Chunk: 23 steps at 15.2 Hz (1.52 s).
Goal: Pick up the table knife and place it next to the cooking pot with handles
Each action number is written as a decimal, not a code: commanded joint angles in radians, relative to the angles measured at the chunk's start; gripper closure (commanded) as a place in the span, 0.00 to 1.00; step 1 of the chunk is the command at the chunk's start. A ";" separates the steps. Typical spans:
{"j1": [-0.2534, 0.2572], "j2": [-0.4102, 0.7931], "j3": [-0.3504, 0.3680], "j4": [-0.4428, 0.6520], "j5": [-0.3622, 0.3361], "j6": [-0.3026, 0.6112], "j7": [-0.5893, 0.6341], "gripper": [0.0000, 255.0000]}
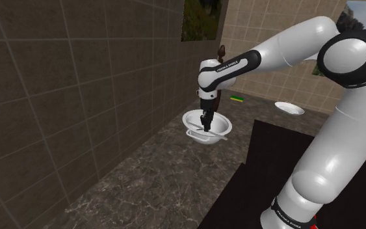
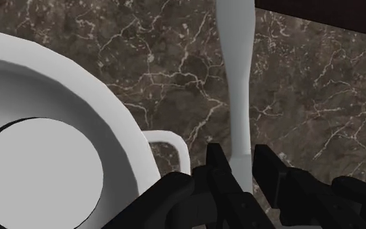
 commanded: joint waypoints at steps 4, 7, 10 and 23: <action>-0.063 0.040 -0.064 0.053 -0.028 -0.013 -0.115 1.00; -0.099 0.075 -0.099 0.095 -0.040 -0.020 -0.182 1.00; -0.136 0.117 -0.133 0.148 -0.047 -0.029 -0.249 1.00; -0.311 0.386 -0.235 0.505 -0.020 -0.108 -0.532 1.00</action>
